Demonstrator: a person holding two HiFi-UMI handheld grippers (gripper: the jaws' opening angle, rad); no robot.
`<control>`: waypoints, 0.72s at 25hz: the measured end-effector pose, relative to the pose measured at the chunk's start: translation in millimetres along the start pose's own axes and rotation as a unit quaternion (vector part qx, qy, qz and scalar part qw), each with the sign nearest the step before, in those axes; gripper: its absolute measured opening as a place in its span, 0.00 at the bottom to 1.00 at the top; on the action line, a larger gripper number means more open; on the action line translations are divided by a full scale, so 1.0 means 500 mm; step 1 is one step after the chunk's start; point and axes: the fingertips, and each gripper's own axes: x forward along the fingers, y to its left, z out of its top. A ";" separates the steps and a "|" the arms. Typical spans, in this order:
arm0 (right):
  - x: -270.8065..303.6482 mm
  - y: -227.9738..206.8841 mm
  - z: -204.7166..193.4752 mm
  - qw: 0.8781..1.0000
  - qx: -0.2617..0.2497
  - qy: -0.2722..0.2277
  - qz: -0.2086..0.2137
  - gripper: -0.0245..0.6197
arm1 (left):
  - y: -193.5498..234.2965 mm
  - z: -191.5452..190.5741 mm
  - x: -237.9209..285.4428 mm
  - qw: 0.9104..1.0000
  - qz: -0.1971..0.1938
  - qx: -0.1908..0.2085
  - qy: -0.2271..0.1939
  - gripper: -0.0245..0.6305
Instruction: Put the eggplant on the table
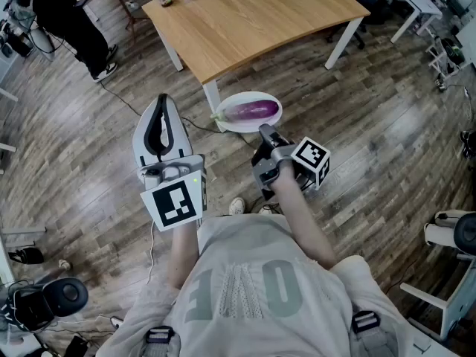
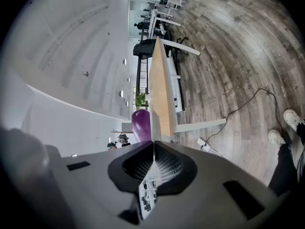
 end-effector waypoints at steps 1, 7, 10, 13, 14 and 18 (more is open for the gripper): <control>0.001 0.004 0.001 1.000 -0.001 0.001 0.002 0.08 | -0.001 0.000 0.001 1.000 0.001 0.000 0.000 0.05; -0.001 0.010 -0.005 1.000 -0.002 0.006 0.008 0.08 | -0.006 0.001 -0.007 1.000 0.003 -0.001 0.004 0.05; -0.006 0.008 -0.010 1.000 -0.004 0.007 0.010 0.08 | -0.006 0.002 -0.013 1.000 0.003 0.000 0.003 0.05; -0.011 0.013 -0.001 1.000 -0.002 0.002 0.014 0.08 | -0.009 0.007 -0.010 1.000 0.004 0.003 -0.002 0.05; -0.014 0.014 0.001 1.000 -0.002 0.000 0.016 0.08 | -0.009 0.007 -0.011 1.000 0.004 0.003 -0.001 0.05; -0.011 0.020 0.006 1.000 -0.002 -0.002 0.019 0.08 | -0.006 -0.001 -0.010 1.000 0.007 0.002 0.010 0.05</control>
